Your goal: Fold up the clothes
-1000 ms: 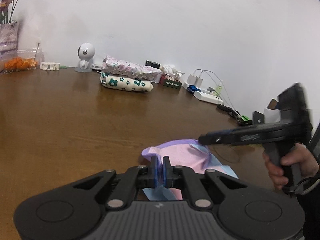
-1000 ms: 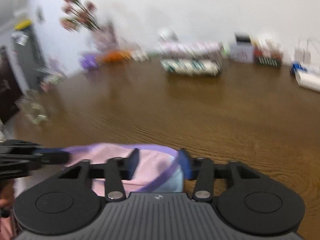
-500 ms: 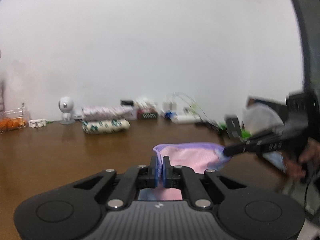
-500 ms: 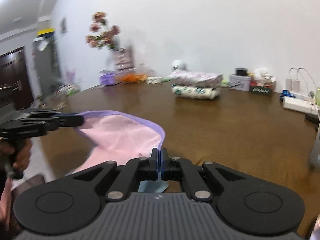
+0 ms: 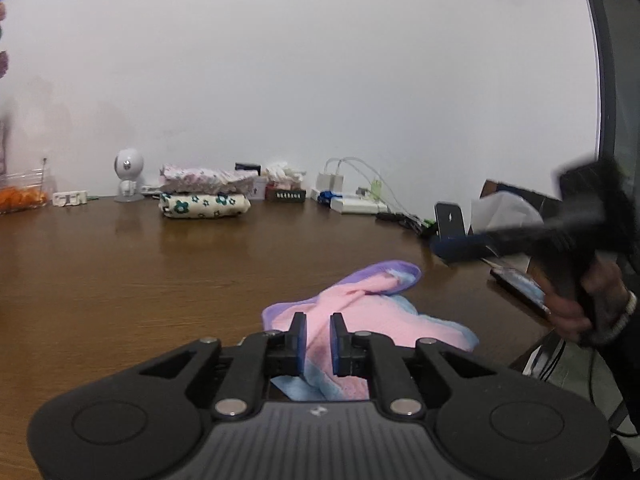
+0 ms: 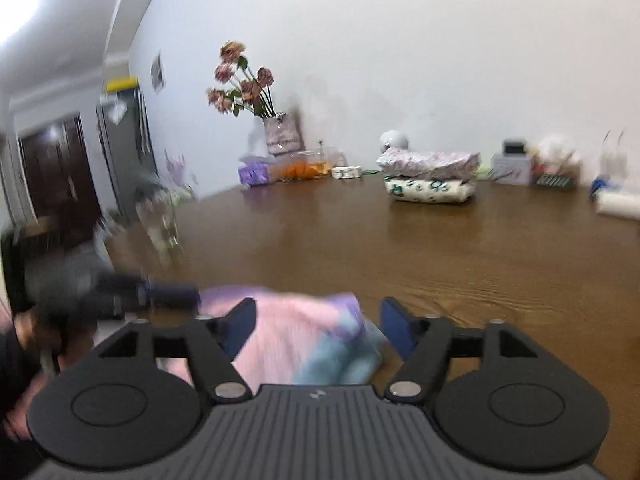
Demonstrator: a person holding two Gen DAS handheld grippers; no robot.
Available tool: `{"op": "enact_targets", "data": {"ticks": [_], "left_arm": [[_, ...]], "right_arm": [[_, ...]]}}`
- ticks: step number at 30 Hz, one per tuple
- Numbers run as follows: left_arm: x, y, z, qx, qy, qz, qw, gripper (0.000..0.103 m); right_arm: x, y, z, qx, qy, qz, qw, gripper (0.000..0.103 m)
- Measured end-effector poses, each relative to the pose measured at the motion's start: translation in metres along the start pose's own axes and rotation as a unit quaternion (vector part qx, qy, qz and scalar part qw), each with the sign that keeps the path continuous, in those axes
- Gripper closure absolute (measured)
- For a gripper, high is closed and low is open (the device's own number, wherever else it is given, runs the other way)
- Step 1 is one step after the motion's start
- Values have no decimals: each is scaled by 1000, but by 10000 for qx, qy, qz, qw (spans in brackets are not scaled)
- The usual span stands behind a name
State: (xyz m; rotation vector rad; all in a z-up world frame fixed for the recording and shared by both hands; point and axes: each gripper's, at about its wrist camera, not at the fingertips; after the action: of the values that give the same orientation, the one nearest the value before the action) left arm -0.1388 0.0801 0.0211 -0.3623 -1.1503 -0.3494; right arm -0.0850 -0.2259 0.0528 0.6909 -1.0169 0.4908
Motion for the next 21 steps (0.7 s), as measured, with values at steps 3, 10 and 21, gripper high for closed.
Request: {"op": "enact_targets", "data": {"ticks": [3, 10, 21], "left_arm": [[9, -4, 5, -362, -66, 113, 9993, 80], [2, -56, -27, -586, 539, -916, 9926, 69], [23, 2, -35, 633, 760, -872, 9913, 72]], "right_arm": [[15, -31, -45, 46, 482, -688, 9965, 34], [7, -44, -67, -46, 959, -969, 9906, 99], [-32, -12, 0, -902, 757, -975, 9882, 97]]}}
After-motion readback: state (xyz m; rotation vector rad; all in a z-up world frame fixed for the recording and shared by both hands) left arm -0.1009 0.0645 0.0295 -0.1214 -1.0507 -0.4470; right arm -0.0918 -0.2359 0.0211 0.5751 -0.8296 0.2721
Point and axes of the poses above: each gripper's, at about its wrist camera, not at the fingertips, and z roughly against the way its jaws point, y to its left, x to its top, and after that the axes turned 4 degrees about x, right-handed
